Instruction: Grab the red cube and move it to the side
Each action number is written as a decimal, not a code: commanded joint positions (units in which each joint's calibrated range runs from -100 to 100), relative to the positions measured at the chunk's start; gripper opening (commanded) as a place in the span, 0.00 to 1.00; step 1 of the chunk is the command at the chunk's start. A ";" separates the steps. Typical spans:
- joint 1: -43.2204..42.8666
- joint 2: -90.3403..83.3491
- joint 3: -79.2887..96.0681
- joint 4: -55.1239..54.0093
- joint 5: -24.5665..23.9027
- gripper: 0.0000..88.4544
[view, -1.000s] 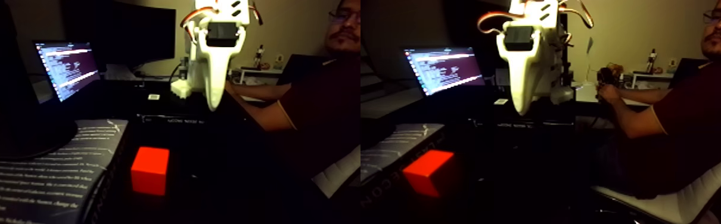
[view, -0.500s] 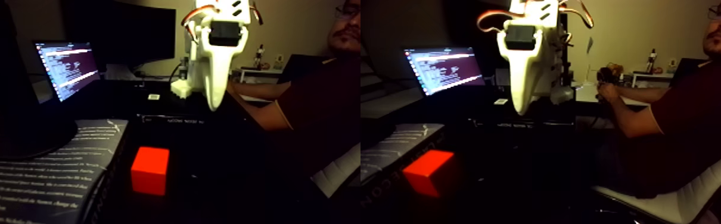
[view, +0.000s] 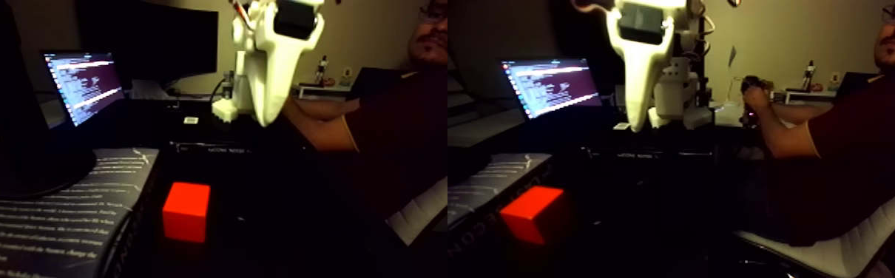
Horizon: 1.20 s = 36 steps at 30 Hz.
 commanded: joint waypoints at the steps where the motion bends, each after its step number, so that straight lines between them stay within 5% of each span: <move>1: 2.69 8.36 -8.97 -0.24 3.41 0.01; 15: 4.86 30.80 -30.74 8.46 4.54 0.01; 29: 11.77 53.15 -43.98 10.31 5.57 0.39; 36: 12.93 57.69 -46.34 10.23 6.43 0.41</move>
